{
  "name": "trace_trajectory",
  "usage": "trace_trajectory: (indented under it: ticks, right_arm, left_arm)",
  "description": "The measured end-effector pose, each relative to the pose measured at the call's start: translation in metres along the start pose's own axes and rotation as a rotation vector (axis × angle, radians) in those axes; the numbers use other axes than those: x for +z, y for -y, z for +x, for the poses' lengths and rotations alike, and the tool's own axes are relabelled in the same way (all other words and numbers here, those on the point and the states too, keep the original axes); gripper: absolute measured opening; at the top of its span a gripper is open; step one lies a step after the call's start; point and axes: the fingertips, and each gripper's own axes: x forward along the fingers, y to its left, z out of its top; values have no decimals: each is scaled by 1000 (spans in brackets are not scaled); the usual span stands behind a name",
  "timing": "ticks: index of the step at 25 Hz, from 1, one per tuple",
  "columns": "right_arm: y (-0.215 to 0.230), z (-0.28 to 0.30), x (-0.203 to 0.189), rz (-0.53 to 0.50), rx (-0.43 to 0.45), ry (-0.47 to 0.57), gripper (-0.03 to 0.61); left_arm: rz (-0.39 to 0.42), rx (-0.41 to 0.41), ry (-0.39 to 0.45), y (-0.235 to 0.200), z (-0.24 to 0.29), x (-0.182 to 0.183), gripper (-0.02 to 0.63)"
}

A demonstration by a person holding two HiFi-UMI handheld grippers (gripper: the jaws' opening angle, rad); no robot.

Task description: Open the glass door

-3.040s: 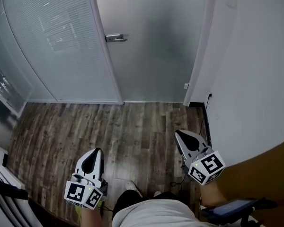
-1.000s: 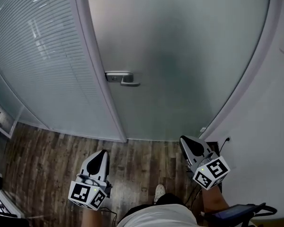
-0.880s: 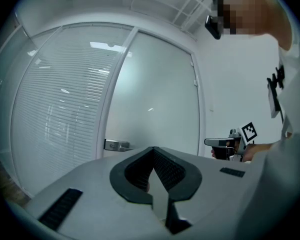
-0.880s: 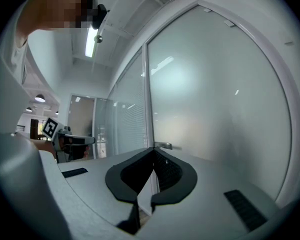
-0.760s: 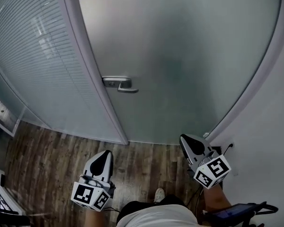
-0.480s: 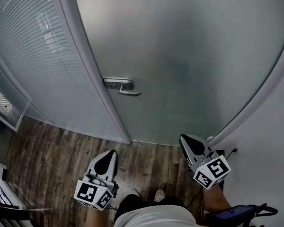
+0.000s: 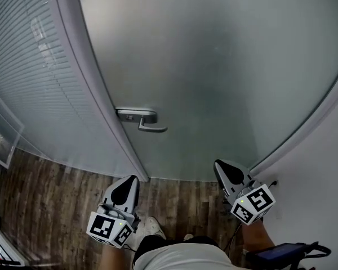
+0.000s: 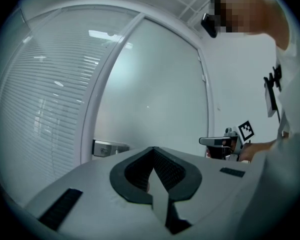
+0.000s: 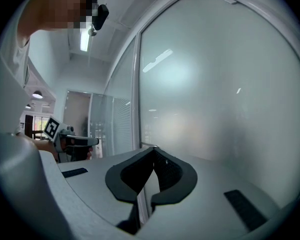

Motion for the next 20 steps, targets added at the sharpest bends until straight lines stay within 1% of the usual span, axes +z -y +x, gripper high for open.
trace_trajectory:
  ticks: [2, 3, 4, 5, 9, 13, 20]
  right_arm:
    - [13, 49, -77, 14, 0, 14, -2]
    - [17, 72, -106, 22, -2, 17, -2]
    - [18, 90, -123, 26, -6, 16, 0]
    - [17, 103, -128, 28, -12, 12, -2]
    - [0, 139, -119, 27, -29, -3, 0]
    - [-6, 166, -128, 36, -50, -19, -2]
    - [-4, 190, -132, 28, -48, -49, 0]
  left_arm:
    - [23, 2, -12, -52, 29, -68, 2]
    - [30, 3, -20, -76, 40, -94, 2]
    - [34, 2, -25, -95, 48, -109, 2]
    - [34, 0, -28, -111, 52, -113, 2]
    - [23, -14, -33, -157, 54, -104, 2]
    - [18, -13, -46, -194, 57, -111, 2]
    - [-4, -17, -62, -212, 62, -117, 2]
